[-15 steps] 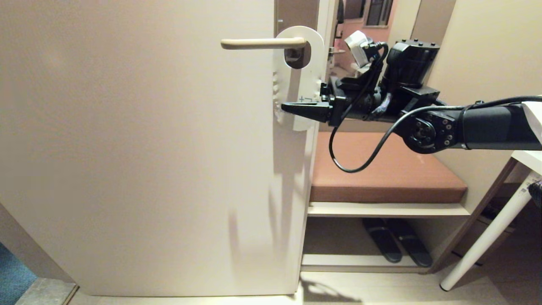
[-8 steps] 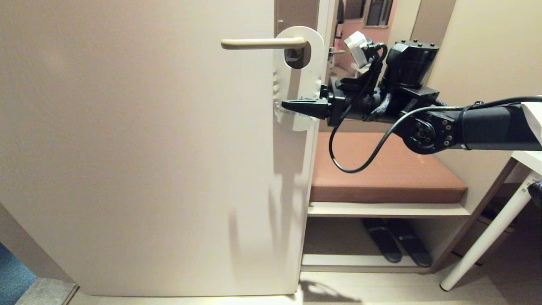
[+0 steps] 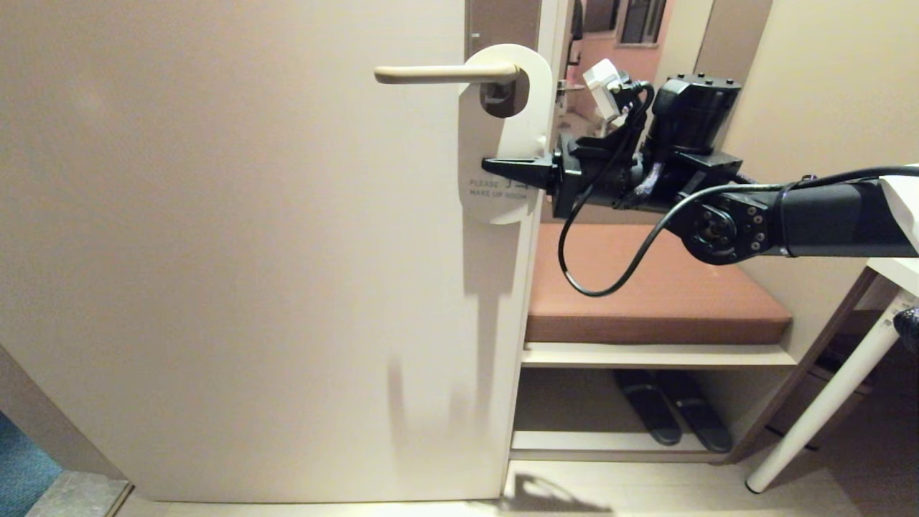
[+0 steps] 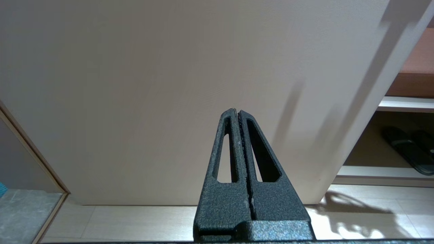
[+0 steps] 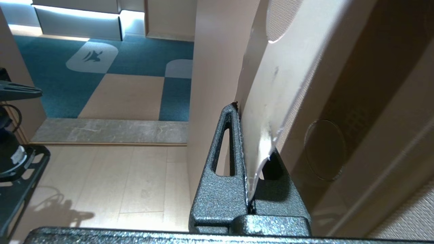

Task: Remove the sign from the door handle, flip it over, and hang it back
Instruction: Take down the sign

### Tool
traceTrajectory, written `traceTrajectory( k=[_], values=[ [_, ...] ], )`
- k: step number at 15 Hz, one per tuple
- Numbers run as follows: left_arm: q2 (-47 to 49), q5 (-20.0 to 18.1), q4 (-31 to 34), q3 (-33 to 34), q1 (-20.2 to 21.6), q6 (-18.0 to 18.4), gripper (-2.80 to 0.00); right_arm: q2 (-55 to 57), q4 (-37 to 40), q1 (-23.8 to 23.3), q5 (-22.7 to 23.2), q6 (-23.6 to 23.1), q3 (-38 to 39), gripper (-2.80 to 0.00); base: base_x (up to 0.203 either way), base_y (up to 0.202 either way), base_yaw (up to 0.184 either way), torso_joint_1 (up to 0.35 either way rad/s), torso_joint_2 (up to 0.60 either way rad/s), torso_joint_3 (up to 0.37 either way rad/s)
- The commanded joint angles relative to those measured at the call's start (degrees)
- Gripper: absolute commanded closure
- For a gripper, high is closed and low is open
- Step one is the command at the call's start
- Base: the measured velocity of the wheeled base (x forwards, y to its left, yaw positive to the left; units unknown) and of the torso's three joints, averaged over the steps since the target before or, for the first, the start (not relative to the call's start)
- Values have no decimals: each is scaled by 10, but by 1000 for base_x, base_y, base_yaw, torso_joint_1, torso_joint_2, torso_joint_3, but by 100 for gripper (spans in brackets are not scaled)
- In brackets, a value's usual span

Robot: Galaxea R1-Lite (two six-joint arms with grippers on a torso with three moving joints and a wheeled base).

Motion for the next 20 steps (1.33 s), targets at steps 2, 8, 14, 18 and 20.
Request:
traceTrajectory(
  k=[2,8,14,18,20],
  values=[
    [1,0,0,0,0,0,0,1,-1,0,4,-4,1,0,0,0,0,0,0,0],
    [1,0,0,0,0,0,0,-6,-1,4,2,-5,0,0,0,0,0,0,0,0],
    [1,0,0,0,0,0,0,-25,0,21,-76,-17,7,0,0,0,0,0,0,0],
    [1,0,0,0,0,0,0,-51,0,21,-110,-18,43,0,0,0,0,0,0,0],
    [1,0,0,0,0,0,0,-67,1,24,-130,-19,63,0,0,0,0,0,0,0]
  ],
)
